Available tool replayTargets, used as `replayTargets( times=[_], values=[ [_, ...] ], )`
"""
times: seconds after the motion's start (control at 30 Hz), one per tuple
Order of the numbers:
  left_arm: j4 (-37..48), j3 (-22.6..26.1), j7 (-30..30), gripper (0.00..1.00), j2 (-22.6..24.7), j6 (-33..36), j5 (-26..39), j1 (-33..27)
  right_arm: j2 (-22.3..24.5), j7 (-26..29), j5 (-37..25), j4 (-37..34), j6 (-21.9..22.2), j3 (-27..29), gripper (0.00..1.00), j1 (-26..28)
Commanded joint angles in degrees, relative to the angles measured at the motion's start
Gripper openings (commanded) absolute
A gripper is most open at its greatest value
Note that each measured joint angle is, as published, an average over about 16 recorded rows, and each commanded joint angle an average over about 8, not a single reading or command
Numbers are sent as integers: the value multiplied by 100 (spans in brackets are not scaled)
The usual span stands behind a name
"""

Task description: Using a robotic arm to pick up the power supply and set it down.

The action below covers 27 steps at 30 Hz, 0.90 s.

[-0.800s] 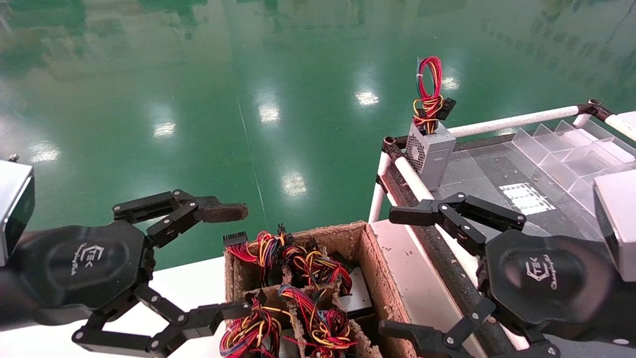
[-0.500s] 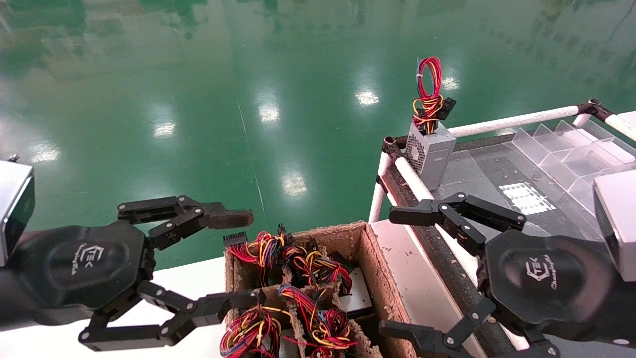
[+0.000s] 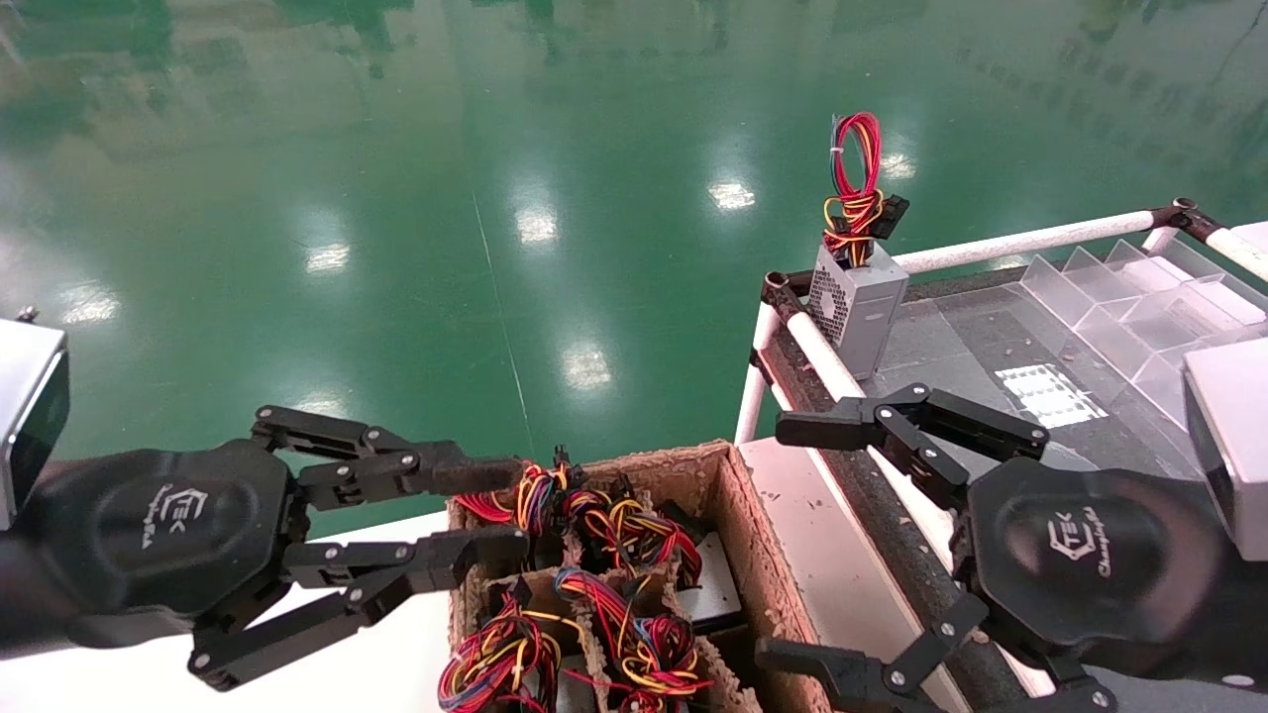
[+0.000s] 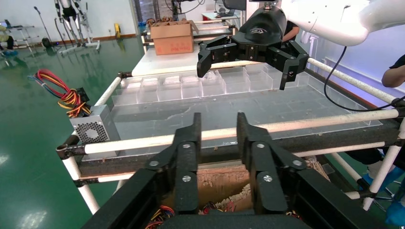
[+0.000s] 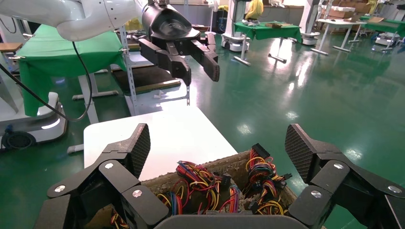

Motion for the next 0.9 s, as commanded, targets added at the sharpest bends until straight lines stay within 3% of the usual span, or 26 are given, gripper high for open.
replayTargets(
  times=[0.03, 0.23, 0.27, 0.5, 0.53, 0.9],
  values=[
    [0, 0, 0, 0, 0, 0, 0, 0, 0, 0, 0, 0, 0, 0, 100, 0],
    [0, 0, 0, 0, 0, 0, 0, 0, 0, 0, 0, 0, 0, 0, 100, 0],
    [0, 0, 0, 4, 0, 0, 0, 0, 0, 0, 0, 0, 0, 0, 100, 0],
    [0, 0, 0, 91, 0, 0, 0, 0, 0, 0, 0, 0, 0, 0, 100, 0],
    [0, 0, 0, 100, 0, 0, 0, 0, 0, 0, 0, 0, 0, 0, 100, 0],
    [1, 0, 0, 100, 0, 0, 0, 0, -13, -1, -18, -11, 15, -10, 100, -3]
  ],
)
